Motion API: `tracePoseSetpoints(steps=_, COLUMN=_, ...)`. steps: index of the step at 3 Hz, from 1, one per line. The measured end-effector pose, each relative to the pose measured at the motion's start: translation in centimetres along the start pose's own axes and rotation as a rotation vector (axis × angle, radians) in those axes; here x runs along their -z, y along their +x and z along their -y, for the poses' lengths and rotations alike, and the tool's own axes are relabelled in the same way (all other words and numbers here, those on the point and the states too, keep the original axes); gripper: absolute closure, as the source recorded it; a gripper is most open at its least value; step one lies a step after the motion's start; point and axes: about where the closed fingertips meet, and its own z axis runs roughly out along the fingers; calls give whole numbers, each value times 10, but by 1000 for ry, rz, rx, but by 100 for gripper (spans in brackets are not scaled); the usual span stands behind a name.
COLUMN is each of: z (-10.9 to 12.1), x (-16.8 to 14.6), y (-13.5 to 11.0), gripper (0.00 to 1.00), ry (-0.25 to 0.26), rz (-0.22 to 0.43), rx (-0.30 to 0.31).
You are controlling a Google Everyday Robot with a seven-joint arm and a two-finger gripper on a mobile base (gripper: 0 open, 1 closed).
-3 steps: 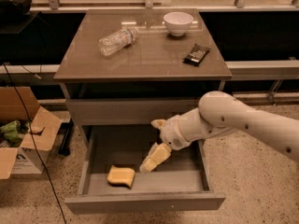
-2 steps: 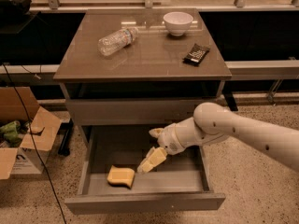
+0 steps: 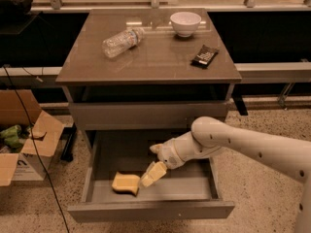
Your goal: Pick sponge from middle drawer and place on counter
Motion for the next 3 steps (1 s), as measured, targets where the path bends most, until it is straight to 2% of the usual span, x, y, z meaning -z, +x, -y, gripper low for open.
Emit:
tracePoseSetpoints(steps=1, z=10, x=-47, y=16, gripper=0, ry=-12, rz=-29, rx=-2)
tracePoseSetpoints(steps=3, z=45, x=-128, y=44, gripper=0, ry=63, rz=-54, rx=-27)
